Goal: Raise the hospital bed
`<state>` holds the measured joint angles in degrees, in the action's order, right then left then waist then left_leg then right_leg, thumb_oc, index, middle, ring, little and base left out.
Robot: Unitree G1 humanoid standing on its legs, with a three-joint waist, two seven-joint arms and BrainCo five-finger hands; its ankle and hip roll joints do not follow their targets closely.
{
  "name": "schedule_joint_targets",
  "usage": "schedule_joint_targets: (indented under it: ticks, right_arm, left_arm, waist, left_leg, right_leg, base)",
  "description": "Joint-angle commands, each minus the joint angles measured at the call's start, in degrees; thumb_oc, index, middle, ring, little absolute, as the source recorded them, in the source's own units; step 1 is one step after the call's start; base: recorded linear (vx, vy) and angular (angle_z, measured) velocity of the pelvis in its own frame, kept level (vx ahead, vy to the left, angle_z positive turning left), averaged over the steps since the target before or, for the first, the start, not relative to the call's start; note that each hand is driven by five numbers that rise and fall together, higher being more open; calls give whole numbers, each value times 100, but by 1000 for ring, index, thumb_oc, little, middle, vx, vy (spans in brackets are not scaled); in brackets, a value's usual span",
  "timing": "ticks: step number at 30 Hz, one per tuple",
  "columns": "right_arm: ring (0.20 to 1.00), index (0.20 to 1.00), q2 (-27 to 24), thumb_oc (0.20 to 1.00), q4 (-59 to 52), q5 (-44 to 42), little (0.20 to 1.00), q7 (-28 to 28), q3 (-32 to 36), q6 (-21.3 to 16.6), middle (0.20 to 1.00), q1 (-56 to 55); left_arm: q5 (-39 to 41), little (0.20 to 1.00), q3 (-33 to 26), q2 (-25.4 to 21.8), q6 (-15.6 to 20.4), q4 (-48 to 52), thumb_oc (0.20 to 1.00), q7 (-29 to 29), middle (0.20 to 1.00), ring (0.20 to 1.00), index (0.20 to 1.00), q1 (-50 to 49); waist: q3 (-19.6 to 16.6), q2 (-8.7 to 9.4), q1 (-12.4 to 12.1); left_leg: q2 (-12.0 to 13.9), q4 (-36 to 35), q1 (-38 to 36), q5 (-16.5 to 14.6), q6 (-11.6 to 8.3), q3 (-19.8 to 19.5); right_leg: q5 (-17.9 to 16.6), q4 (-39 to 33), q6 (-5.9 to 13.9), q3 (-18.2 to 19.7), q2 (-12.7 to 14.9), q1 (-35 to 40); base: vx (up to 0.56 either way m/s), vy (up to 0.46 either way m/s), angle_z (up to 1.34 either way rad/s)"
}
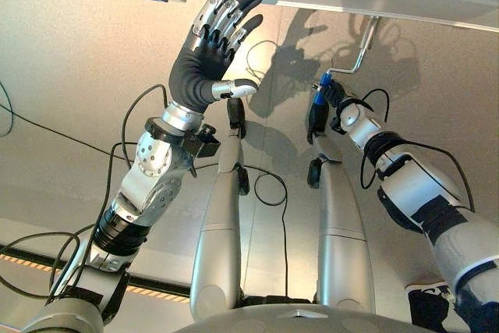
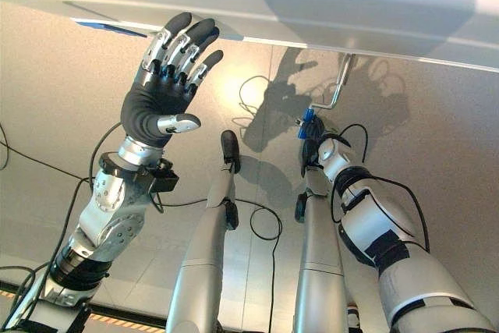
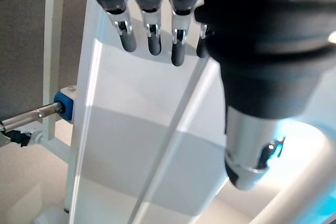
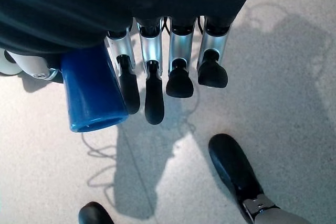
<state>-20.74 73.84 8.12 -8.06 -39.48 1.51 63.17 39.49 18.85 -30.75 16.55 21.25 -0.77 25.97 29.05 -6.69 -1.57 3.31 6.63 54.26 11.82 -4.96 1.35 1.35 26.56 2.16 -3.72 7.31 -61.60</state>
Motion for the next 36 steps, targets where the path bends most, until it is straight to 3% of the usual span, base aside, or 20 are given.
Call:
schedule_joint_targets:
  ticks: [1,4,7,8,9,10,11,12,14,18,19,24,28,36]
  right_arm:
    - [200,200,1638,200,-296,1005,200,635,-946,-473,200,-412]
    - [200,200,1675,200,-439,962,200,637,-972,-552,200,-395]
    - [200,200,1529,200,-1940,-31,200,503,-812,-908,200,-526]
    - [200,200,1515,200,-1964,-36,200,508,-815,-894,200,-537]
    - [200,200,1008,200,-3383,-839,200,406,-608,-1145,200,-899]
    - [200,200,986,200,-3416,-845,200,411,-609,-1125,200,-916]
    - [200,200,347,200,-4642,-1631,200,374,-296,-1444,200,-1364]
    - [200,200,329,200,-4663,-1636,200,378,-289,-1433,200,-1377]
    - [200,200,-428,200,-6036,-2456,200,421,225,-1866,200,-1942]
    - [200,200,-816,200,-7077,-3349,200,649,843,-2154,200,-2644]
    - [200,200,-870,200,-7654,-4073,200,927,1321,-2302,200,-3155]
    - [200,200,-1072,200,-8396,-4637,200,1080,2138,-2519,200,-3819]
    - [200,200,-959,200,-8550,-4970,200,966,2853,-2735,200,-4129]
    - [200,200,-530,200,-7859,-5282,200,161,4121,-3190,200,-4260]
  left_arm:
    - [-164,1000,19,18,265,576,1000,-38,1000,1000,1000,-10]
    - [-173,1000,24,43,298,588,1000,-57,1000,1000,1000,-32]
    - [-226,1000,-56,-56,395,608,1000,-51,1000,1000,1000,-193]
    - [-226,1000,-54,-52,395,609,1000,-51,1000,1000,1000,-196]
    - [-270,1000,-147,-239,454,629,1000,-17,1000,1000,1000,-298]
    - [-270,1000,-143,-232,453,631,1000,-17,1000,1000,1000,-301]
    - [-312,1000,-131,-434,531,601,1000,25,1000,1000,1000,-340]
    - [-312,1000,-119,-429,535,596,1000,25,1000,1000,1000,-334]
    - [-354,1000,7,-744,639,551,1000,39,1000,1000,1000,-289]
    - [-271,1000,-9,-962,697,599,1000,-41,1000,1000,1000,-423]
    - [-195,1000,-126,-1090,697,634,1000,-177,1000,1000,1000,-617]
    - [-110,1000,-406,-1295,666,722,1000,-388,1000,1000,1000,-998]
    - [-26,1000,-664,-1284,667,758,1000,-534,1000,1000,1000,-1217]
    - [195,1000,-1010,-909,606,802,1000,-642,1000,1000,1000,-1347]
  waist:
    - [74,-353,-221]
    - [74,-379,-227]
    - [74,-286,-150]
    - [74,-287,-152]
    - [74,-156,-29]
    - [74,-160,-32]
    - [74,-33,114]
    - [74,-37,106]
    - [74,45,264]
    - [74,102,377]
    - [74,121,444]
    - [74,172,549]
    - [74,197,612]
    - [74,256,708]
  left_leg:
    - [-469,887,40,-946,236,159]
    - [-478,880,28,-945,235,160]
    - [-450,877,25,-923,225,187]
    - [-450,875,19,-923,226,191]
    - [-427,876,27,-918,221,221]
    - [-427,875,20,-918,221,225]
    - [-412,866,11,-916,222,247]
    - [-412,863,4,-916,222,249]
    - [-409,829,-47,-914,226,289]
    - [-397,804,-108,-918,228,325]
    - [-386,787,-159,-919,226,352]
    - [-365,764,-272,-951,221,406]
    - [-341,721,-383,-963,202,427]
    - [-329,583,-645,-970,170,439]
  right_leg:
    - [-656,-1052,679,38,169,371]
    - [-652,-1051,677,42,167,373]
    - [-673,-1083,676,60,159,374]
    - [-672,-1082,676,64,159,377]
    - [-689,-1090,683,80,149,362]
    - [-687,-1087,684,85,149,365]
    - [-701,-1097,691,102,146,364]
    - [-699,-1097,692,104,146,369]
    - [-725,-1151,716,113,155,427]
    - [-745,-1205,734,142,145,482]
    - [-751,-1217,742,161,137,516]
    - [-736,-1212,747,217,104,594]
    - [-720,-1228,753,229,88,686]
    - [-684,-1307,750,249,1,890]
  base:
    - [0,0,0]
    - [2,10,0]
    - [0,0,0]
    - [0,0,0]
    - [0,0,0]
    - [0,0,0]
    - [0,0,0]
    - [4,-2,3]
    - [1,-4,3]
    - [0,0,0]
    - [0,-1,3]
    - [0,0,0]
    - [0,-26,-3]
    - [3,-33,-2]
